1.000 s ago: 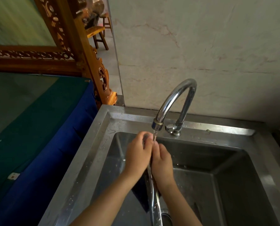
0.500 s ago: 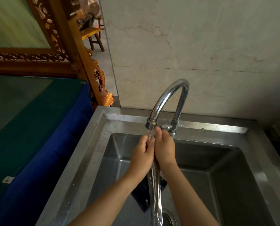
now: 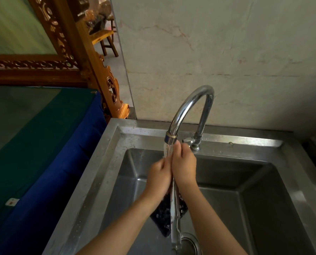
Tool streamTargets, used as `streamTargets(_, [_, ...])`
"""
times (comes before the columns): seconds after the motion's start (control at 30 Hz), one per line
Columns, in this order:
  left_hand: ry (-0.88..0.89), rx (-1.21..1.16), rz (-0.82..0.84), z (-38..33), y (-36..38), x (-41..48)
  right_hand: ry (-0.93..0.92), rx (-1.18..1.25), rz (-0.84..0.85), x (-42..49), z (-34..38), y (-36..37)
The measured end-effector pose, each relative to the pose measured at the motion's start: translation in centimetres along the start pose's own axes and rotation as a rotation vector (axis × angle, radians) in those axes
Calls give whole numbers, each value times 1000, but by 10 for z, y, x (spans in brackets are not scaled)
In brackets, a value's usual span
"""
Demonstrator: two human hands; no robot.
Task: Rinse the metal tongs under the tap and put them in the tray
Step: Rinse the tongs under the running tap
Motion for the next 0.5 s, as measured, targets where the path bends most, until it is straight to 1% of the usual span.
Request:
streamTargets(0.1, [42,-22,-117,-12,-11,17,-5,-65,87,-12,-3,7])
streamTargets(0.17, [26,-52,-132,-15,-14,28,5,-90,139,-22,-9,10])
streamTargets(0.23, [33,-7,-107,-9,-11,26,22,-65,119,-22,-10,7])
streamTargets(0.33, [87,60,-81,4,0,8,17,-61,58,-9,-6,-2])
streamTargets(0.4, [109,42,-87,6,2,5,12,-89,78,-5,-4,-2])
streamTargets(0.5, [46,14,-139,-2,-5,22,-15,-67,126,-18,-7,3])
Point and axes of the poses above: each hand's wrist, its own x-axis towards the middle knuckle, its own y-axis out of the palm, z = x × y, the point moved 3 cm from there along x, towards the middle knuckle, and after that the axes turned 6 degrees about z, right-handed, at the moved point
